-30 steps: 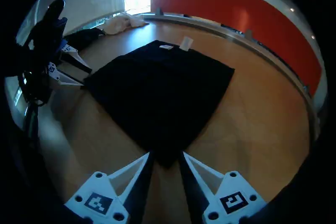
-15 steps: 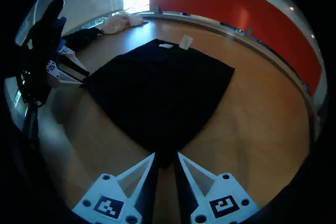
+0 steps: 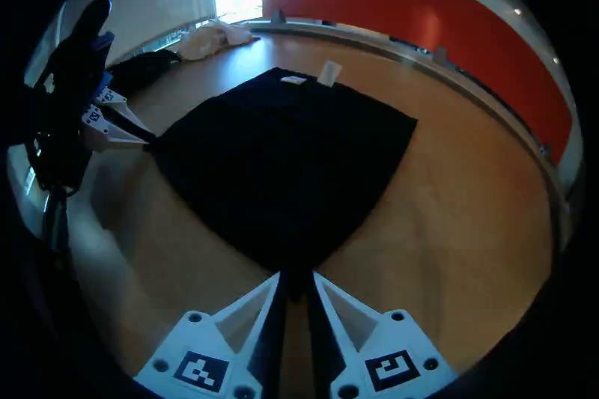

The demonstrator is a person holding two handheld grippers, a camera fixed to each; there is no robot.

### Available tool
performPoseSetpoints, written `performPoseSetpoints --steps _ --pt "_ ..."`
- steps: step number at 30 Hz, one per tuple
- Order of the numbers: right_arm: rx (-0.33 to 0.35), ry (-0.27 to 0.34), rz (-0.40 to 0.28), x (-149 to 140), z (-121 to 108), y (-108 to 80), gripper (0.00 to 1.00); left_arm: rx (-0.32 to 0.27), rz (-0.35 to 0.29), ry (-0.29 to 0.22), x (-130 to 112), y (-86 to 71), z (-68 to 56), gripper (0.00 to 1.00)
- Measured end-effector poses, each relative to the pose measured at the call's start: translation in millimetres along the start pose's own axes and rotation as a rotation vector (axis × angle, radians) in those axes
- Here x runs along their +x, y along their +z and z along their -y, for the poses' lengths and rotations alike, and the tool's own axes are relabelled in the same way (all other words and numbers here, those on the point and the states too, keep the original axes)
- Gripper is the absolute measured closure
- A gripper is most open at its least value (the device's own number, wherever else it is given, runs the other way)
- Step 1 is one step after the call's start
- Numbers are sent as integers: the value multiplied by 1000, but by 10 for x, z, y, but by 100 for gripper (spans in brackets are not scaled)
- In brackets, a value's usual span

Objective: Fold towel

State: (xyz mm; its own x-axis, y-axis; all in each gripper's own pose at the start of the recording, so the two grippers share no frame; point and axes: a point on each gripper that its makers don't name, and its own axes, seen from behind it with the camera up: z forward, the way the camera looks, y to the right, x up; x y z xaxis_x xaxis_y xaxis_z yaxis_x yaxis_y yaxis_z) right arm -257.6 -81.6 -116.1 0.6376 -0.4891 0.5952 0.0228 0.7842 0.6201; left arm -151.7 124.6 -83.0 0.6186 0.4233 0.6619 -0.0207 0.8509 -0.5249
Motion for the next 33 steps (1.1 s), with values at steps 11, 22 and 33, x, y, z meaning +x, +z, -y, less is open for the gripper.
performPoseSetpoints --steps 11,22,33 --pt "-6 13 -14 56 -40 -54 86 -16 3 -51 38 -48 -80 88" --pt "-3 -10 -38 230 -62 -283 86 -18 -23 -101 230 -293 -118 88" --pt "3 -63 -54 496 -15 -644 86 -9 -37 -149 426 -660 -136 88"
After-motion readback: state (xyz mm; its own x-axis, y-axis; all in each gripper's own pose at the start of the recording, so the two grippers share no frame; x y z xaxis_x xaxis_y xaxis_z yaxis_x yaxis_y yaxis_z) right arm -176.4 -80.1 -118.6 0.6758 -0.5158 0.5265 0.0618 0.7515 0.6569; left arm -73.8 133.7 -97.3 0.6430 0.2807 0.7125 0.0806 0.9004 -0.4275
